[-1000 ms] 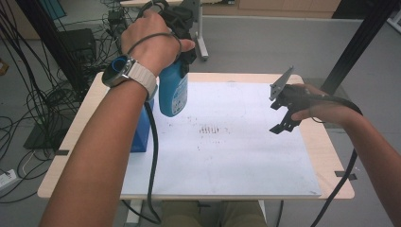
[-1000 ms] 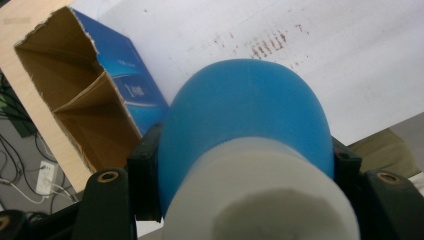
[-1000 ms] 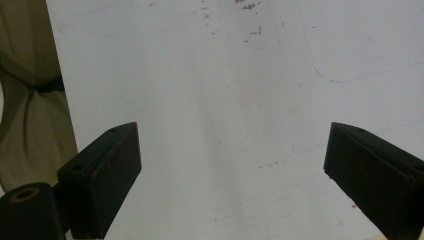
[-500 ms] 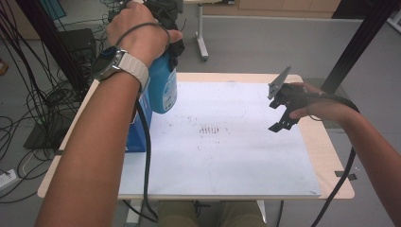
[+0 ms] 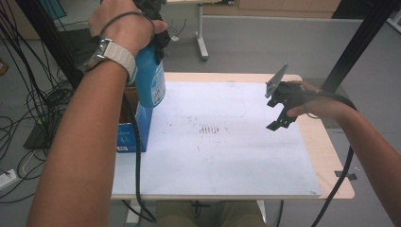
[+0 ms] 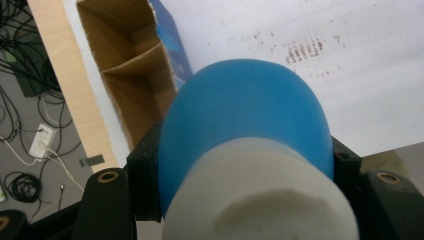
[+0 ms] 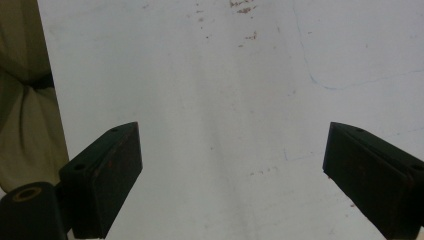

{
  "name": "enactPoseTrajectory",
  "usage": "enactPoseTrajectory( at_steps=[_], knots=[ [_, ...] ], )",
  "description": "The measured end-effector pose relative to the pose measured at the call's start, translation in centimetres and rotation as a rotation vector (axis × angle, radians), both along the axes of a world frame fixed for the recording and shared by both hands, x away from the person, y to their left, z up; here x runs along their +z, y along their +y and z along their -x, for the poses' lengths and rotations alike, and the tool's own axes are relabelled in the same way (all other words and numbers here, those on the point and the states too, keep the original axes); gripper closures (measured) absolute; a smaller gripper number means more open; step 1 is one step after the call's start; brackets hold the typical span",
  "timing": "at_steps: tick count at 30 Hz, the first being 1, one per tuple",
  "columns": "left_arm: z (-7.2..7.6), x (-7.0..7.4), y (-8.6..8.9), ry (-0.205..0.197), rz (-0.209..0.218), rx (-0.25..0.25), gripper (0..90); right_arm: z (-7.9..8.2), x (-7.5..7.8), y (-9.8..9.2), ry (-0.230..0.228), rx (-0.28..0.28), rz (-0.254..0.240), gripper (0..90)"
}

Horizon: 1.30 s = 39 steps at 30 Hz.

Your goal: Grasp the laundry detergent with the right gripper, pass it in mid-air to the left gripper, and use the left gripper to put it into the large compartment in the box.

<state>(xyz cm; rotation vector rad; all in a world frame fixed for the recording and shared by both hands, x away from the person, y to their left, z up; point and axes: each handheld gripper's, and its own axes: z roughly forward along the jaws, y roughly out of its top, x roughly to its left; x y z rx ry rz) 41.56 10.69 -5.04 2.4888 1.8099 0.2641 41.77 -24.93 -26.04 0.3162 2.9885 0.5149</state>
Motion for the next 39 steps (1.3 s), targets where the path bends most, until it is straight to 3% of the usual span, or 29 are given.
enactPoseTrajectory(
  at_steps=[17, 39],
  knots=[
    [-0.2, 0.6, 3.2, -0.009, -0.002, 0.062, 37.5, -0.5, 0.3, 0.9, -0.005, 0.006, 0.005, 8.7],
    [-1.5, 0.3, 5.0, -0.004, 0.013, 0.12, 37.5, -1.0, 0.1, 0.6, 0.004, -0.011, 0.006, 8.7]
  ],
)
